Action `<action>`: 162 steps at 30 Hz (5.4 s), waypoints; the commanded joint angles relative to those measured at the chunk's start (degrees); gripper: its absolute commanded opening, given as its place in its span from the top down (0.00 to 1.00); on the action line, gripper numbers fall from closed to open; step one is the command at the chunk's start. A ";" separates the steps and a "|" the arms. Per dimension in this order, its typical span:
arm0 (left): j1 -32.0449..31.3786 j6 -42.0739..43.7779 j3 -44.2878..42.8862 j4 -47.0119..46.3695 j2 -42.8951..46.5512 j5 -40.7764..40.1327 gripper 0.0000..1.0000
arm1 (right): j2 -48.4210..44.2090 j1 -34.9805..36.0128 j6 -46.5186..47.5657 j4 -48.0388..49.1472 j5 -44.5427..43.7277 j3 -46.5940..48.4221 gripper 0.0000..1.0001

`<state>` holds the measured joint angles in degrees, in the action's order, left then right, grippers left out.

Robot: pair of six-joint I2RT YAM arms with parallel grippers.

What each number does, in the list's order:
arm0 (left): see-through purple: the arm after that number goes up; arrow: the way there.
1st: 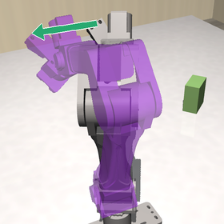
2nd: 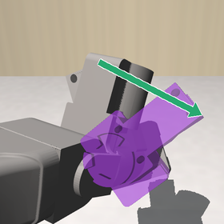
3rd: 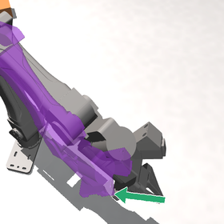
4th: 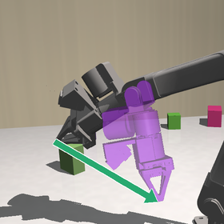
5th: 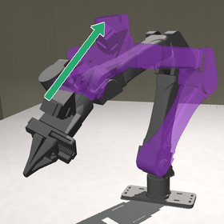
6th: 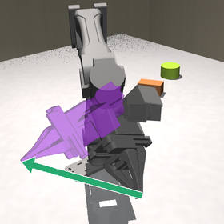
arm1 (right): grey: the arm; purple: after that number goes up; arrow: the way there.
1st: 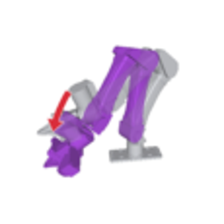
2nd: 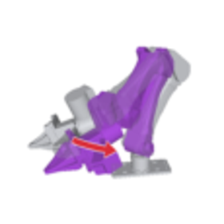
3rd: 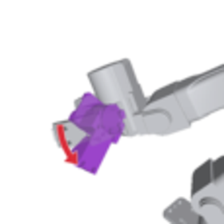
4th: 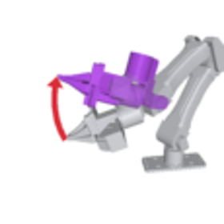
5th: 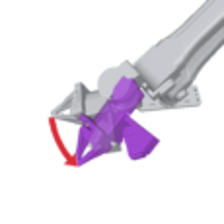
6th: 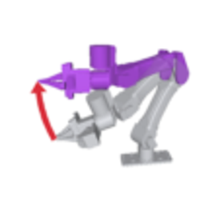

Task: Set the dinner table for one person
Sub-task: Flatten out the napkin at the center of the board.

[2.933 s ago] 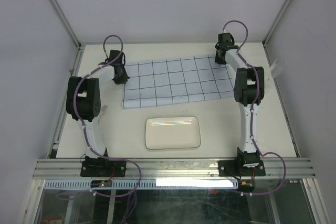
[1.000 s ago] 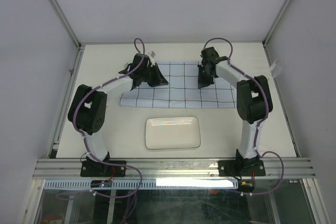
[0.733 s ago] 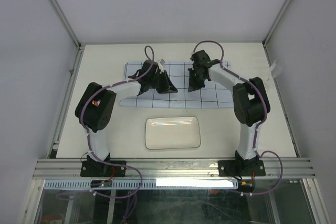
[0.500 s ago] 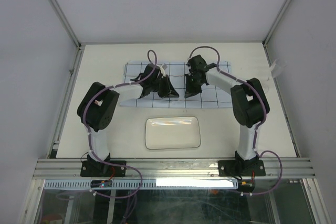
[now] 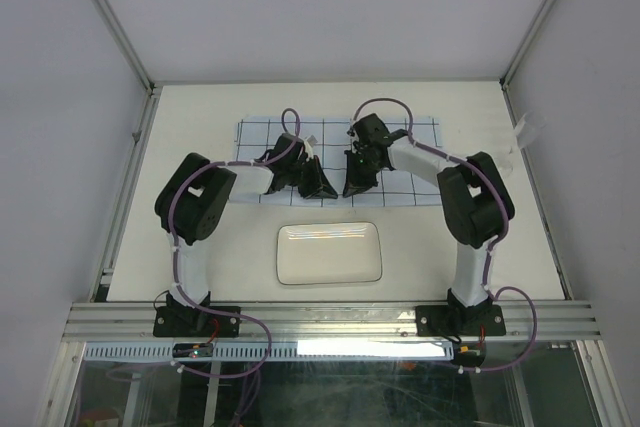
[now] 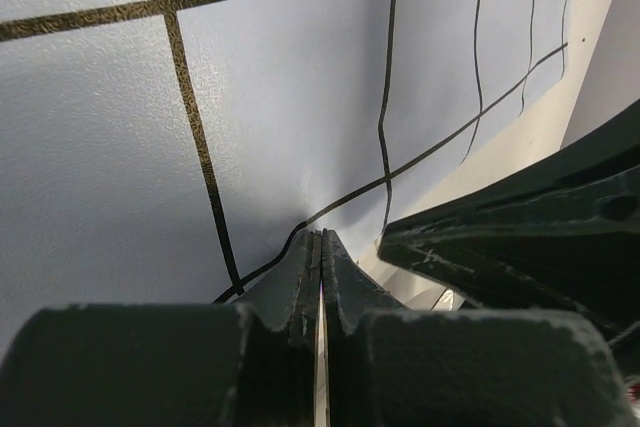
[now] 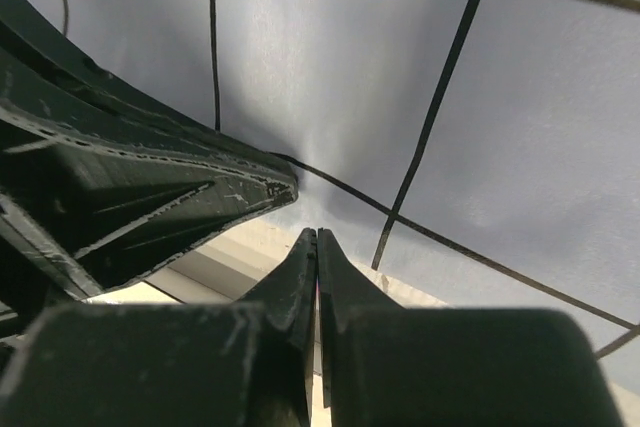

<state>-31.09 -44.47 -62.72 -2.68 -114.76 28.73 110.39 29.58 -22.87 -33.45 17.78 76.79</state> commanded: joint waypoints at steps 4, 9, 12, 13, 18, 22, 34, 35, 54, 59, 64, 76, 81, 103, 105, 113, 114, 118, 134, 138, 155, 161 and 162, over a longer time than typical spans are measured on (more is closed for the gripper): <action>-0.11 -0.18 2.59 -2.84 0.49 1.46 1.00 | 0.40 0.83 -0.69 3.18 1.13 -3.51 1.00; -0.11 -0.29 3.80 -3.49 1.07 1.42 1.00 | 2.55 0.74 0.66 2.79 -2.31 -5.37 1.00; -0.11 -0.10 4.48 -3.72 1.12 1.33 1.00 | 2.93 0.53 0.96 2.76 -4.03 -6.48 1.00; -0.11 -0.17 4.72 -3.75 1.16 1.33 1.00 | 2.83 0.37 0.99 2.93 -4.50 -6.92 1.00; 0.04 0.04 6.72 -3.87 2.12 0.61 1.00 | 2.30 0.01 1.40 0.75 -9.26 -7.42 1.00; 0.42 0.87 8.49 -2.45 3.64 -1.27 1.00 | 1.00 -0.22 1.79 -1.09 -12.73 -7.80 1.00; 5.86 5.91 16.24 3.77 12.52 -8.53 1.00 | -3.86 -1.18 2.59 -4.29 -18.58 -10.09 1.00; 7.21 6.28 17.25 3.86 13.14 -9.09 1.00 | -4.13 -1.27 2.72 -4.44 -19.04 -10.26 1.00; 17.84 11.51 16.09 16.04 28.31 -15.62 1.00 | -8.10 -3.69 4.39 -9.41 -22.84 -7.61 1.00; 17.84 9.69 12.29 17.29 35.51 -13.66 1.00 | -8.70 -4.01 4.76 -11.59 -23.66 -3.87 1.00; 17.82 8.63 8.58 16.49 34.46 -11.29 1.00 | -8.16 -4.22 5.57 -13.98 -25.01 1.05 1.00; 17.73 2.60 12.33 -3.55 16.82 -5.85 1.00 | -1.30 -5.63 6.74 -11.45 -23.49 10.97 1.00; 17.82 2.36 14.12 -4.88 16.89 -4.57 1.00 | -1.51 -5.67 5.92 -6.55 -18.38 11.07 1.00; 17.77 -5.61 26.10 -24.58 7.12 5.08 1.00 | 14.23 -5.74 -9.45 23.59 14.09 12.72 1.00; 17.82 -5.98 26.69 -25.52 6.41 5.30 1.00 | 15.70 -5.74 -9.83 23.84 14.32 13.08 1.00; 17.81 -7.02 29.27 -28.49 5.58 6.86 1.00 | 20.45 -5.91 -9.57 19.02 9.17 16.47 1.00; 17.83 -7.01 29.82 -28.48 5.91 6.93 1.00 | 21.14 -6.01 -9.67 18.39 8.49 16.81 1.00; 17.82 -5.57 31.73 -24.84 8.74 6.60 1.00 | 22.77 -6.16 -9.99 17.25 6.37 17.52 1.00; 17.88 2.40 41.67 -7.33 24.11 -4.83 1.00 | 22.62 -7.07 -9.82 15.70 3.76 17.37 1.00; 18.08 1.48 42.83 -6.94 26.83 -6.15 1.00 | 21.95 -7.38 -9.67 15.87 3.93 16.73 1.00; 18.04 -2.17 26.98 -11.39 31.88 -1.37 1.00 | 21.11 -8.04 -8.04 13.89 4.43 17.72 1.00; 17.99 -4.94 26.92 -23.42 22.55 2.99 1.00 | 20.92 -8.11 -7.71 13.36 4.19 17.63 1.00; 17.99 -5.69 27.19 -25.66 20.85 3.79 1.00 | 20.92 -8.10 -7.73 13.24 4.21 17.68 1.00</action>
<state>-12.78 -47.66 -35.03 -16.25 -90.48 27.97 130.98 23.53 -33.87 -16.16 28.88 93.97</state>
